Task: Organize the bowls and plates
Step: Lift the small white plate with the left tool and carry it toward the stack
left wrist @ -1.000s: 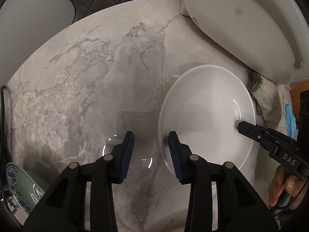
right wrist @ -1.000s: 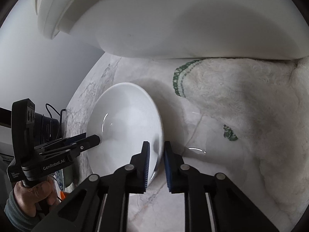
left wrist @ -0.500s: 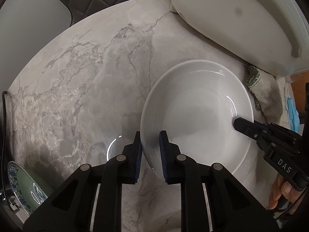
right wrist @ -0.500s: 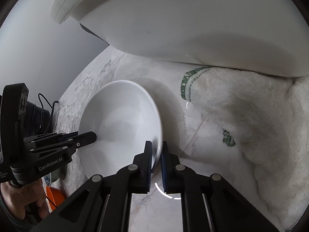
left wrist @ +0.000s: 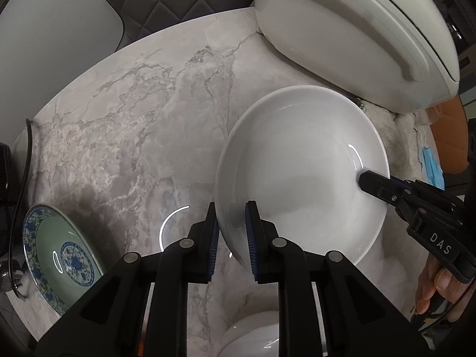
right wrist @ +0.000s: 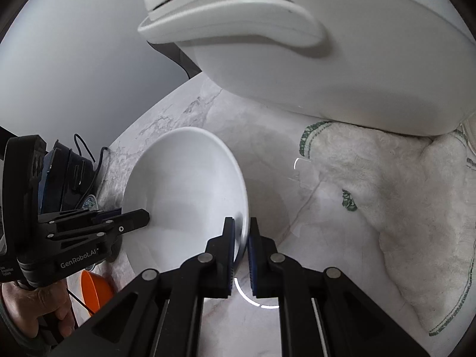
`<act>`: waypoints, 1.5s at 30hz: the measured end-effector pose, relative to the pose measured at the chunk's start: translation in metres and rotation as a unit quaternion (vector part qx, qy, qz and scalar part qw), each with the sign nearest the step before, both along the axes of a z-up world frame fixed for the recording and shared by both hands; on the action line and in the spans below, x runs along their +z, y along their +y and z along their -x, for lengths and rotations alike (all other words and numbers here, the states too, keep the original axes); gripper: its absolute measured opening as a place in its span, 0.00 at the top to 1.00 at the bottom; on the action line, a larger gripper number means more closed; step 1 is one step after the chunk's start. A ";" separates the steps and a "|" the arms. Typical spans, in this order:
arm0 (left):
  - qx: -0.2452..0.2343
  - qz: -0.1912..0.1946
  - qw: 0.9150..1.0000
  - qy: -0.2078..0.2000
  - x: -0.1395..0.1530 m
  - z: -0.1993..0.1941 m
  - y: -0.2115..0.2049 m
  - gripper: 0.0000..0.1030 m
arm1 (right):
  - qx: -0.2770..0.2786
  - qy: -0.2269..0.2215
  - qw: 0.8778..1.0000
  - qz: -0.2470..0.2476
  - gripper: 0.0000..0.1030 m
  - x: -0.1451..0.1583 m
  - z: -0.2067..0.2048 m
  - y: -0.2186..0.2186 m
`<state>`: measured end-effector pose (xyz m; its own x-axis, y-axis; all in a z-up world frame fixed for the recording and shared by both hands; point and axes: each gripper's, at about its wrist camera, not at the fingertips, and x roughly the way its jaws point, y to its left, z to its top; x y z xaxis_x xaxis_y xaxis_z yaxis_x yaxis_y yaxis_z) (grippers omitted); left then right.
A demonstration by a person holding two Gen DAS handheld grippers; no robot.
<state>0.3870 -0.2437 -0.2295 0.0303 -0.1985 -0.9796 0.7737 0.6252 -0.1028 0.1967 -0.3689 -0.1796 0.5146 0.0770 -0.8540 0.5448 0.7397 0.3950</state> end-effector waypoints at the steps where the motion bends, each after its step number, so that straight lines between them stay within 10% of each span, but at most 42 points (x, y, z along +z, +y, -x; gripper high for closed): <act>1: 0.003 0.004 1.000 0.001 0.006 0.003 0.005 0.85 | 0.003 -0.003 1.000 0.001 0.90 0.005 0.002 0.003; 17: 0.043 0.035 0.998 -0.017 0.085 0.074 0.083 0.85 | 0.064 -0.034 0.997 0.027 0.90 0.065 0.031 0.072; 45: 0.122 0.066 0.990 0.004 0.080 0.192 0.237 0.85 | 0.191 -0.007 0.981 0.024 0.90 0.061 0.088 0.178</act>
